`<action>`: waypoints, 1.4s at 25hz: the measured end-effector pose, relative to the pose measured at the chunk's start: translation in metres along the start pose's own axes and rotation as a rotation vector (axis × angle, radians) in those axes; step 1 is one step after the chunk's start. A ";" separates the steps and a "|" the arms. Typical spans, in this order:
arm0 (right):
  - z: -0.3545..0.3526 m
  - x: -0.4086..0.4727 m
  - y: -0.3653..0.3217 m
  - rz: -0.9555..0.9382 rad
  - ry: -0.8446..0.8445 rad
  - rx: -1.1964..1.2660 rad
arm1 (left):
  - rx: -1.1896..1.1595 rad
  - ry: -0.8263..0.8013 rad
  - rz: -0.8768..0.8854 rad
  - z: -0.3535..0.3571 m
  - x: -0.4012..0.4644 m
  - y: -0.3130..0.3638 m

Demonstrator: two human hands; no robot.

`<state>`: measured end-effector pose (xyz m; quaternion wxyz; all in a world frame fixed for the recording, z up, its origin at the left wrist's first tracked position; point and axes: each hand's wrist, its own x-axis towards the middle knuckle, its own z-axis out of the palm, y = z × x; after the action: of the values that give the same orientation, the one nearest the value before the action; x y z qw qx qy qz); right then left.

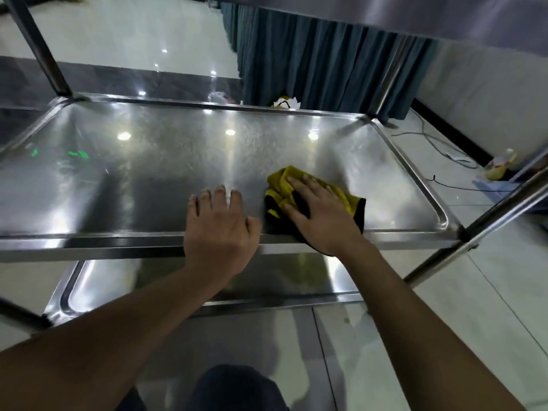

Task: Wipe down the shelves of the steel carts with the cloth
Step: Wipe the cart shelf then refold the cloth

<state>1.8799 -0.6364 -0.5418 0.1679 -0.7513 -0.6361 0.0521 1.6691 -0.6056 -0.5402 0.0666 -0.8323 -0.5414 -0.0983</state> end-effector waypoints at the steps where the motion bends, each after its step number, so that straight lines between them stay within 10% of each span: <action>1: 0.000 -0.002 0.005 0.014 0.008 -0.005 | -0.008 -0.009 0.001 -0.001 -0.001 0.001; 6: -0.012 0.073 0.015 0.375 0.058 -0.129 | -0.070 -0.025 -0.007 -0.003 0.003 0.008; 11: 0.030 0.086 -0.062 -0.049 -0.038 -0.063 | -0.135 0.011 -0.056 -0.002 0.004 -0.005; 15: 0.027 0.071 -0.067 -0.045 -0.048 -0.060 | -0.383 0.179 0.017 -0.007 -0.004 -0.016; 23: 0.029 0.099 -0.066 -0.016 -0.004 -0.103 | 0.031 0.164 -0.366 -0.004 -0.054 -0.288; 27: 0.032 0.113 -0.094 0.097 -0.025 -0.118 | -0.061 0.195 -0.439 0.004 -0.054 -0.281; 32: 0.058 0.059 -0.152 -0.380 -0.129 -0.009 | -0.128 0.188 -0.490 0.010 -0.064 -0.288; 35: 0.059 0.101 -0.176 -0.278 -0.133 -0.030 | -0.162 0.200 -0.460 0.011 -0.063 -0.286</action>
<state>1.7159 -0.5036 -0.5276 0.1200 -0.6535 -0.7443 0.0684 1.3834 -0.5431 -0.5640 0.0290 -0.6762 -0.6974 -0.2356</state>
